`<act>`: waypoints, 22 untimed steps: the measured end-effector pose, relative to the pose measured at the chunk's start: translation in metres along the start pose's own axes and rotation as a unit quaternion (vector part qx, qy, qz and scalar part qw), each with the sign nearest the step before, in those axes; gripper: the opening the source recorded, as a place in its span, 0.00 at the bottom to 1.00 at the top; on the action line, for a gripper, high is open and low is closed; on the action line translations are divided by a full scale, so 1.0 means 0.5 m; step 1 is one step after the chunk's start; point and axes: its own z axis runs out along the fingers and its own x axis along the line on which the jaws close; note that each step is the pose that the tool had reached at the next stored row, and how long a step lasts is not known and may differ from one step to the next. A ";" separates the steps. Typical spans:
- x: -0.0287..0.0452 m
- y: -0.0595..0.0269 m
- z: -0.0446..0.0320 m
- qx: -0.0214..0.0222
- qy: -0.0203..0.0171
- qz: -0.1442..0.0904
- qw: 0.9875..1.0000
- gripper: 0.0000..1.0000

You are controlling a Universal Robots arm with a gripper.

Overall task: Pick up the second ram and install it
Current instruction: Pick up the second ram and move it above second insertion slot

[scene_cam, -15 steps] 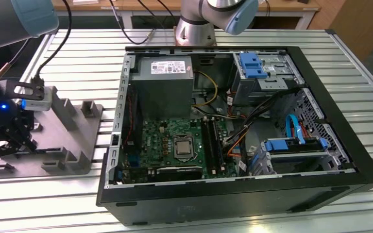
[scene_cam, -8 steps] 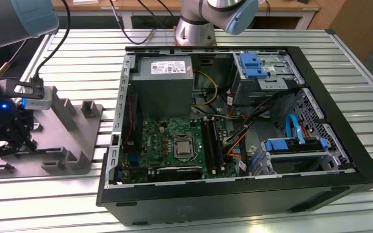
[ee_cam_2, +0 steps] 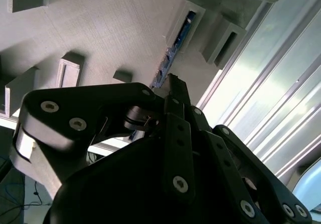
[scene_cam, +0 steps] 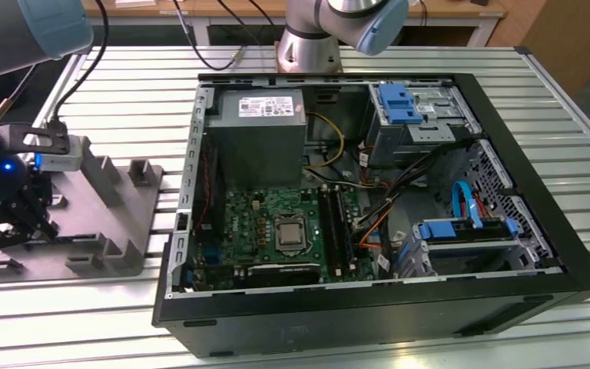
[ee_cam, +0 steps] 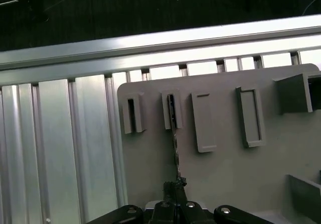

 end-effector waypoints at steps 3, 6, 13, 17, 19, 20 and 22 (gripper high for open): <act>0.000 0.000 0.000 0.000 0.000 -0.008 1.000 0.10; 0.000 0.000 0.000 0.000 0.001 -0.015 1.000 0.10; 0.000 0.000 0.000 0.000 0.001 -0.034 0.999 0.10; 0.000 0.000 0.000 0.000 0.002 -0.045 0.999 0.10; 0.000 0.000 0.000 0.000 0.002 -0.048 0.999 0.10; 0.000 0.000 0.000 0.000 0.002 -0.049 0.999 0.10; 0.000 0.000 0.000 0.000 0.002 -0.049 0.999 0.10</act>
